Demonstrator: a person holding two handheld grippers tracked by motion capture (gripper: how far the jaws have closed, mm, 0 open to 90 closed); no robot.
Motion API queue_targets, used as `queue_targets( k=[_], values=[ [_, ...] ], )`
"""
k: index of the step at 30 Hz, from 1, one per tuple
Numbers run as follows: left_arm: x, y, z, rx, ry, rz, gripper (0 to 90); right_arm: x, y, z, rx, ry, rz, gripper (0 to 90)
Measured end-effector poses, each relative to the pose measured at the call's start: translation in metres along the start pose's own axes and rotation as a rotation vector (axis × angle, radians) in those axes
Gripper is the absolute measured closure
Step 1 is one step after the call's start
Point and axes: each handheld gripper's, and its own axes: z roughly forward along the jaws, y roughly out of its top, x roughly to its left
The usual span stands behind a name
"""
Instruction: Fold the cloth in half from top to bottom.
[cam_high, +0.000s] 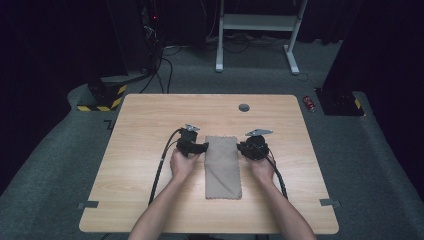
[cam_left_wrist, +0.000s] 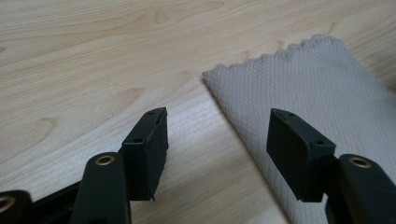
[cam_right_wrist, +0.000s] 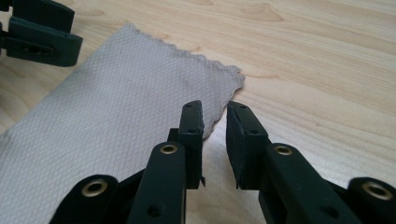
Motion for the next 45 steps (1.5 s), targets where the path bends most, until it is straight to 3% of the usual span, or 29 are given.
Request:
queue_targets(
  k=[12, 14, 17, 20, 24, 27, 32, 39, 45],
  values=[
    [0.0, 0.014, 0.011, 0.026, 0.028, 0.03, 40.3, 0.0, 0.027, 0.022, 0.038, -0.06, -0.011, 74.9],
    [0.001, 0.014, 0.011, 0.027, 0.026, 0.027, 40.3, 0.0, 0.029, 0.026, 0.032, -0.068, -0.001, 74.2],
    [0.0, 0.016, 0.014, 0.03, 0.018, 0.032, 40.5, -0.003, 0.03, 0.035, 0.072, -0.081, -0.002, 73.4],
    [-0.001, 0.018, 0.017, 0.036, 0.024, 0.044, 40.5, -0.004, 0.034, 0.038, 0.063, -0.088, 0.0, 73.2],
    [-0.001, 0.017, 0.021, 0.039, 0.033, 0.041, 41.8, -0.005, 0.031, 0.042, 0.075, -0.092, -0.002, 73.3],
    [-0.005, 0.017, 0.022, 0.037, 0.066, 0.082, 45.2, -0.004, 0.032, 0.043, 0.077, -0.087, -0.029, 74.8],
    [-0.005, 0.017, 0.023, 0.036, 0.062, 0.08, 46.7, -0.005, 0.033, 0.045, 0.068, -0.072, -0.046, 79.6],
    [-0.007, 0.018, 0.023, 0.034, 0.042, 0.101, 57.3, -0.008, 0.032, 0.046, 0.053, -0.077, -0.049, 74.1],
    [-0.011, 0.019, 0.022, 0.042, 0.019, 0.125, 70.5, -0.007, 0.032, 0.047, 0.053, -0.037, -0.039, 87.8]
  ],
)
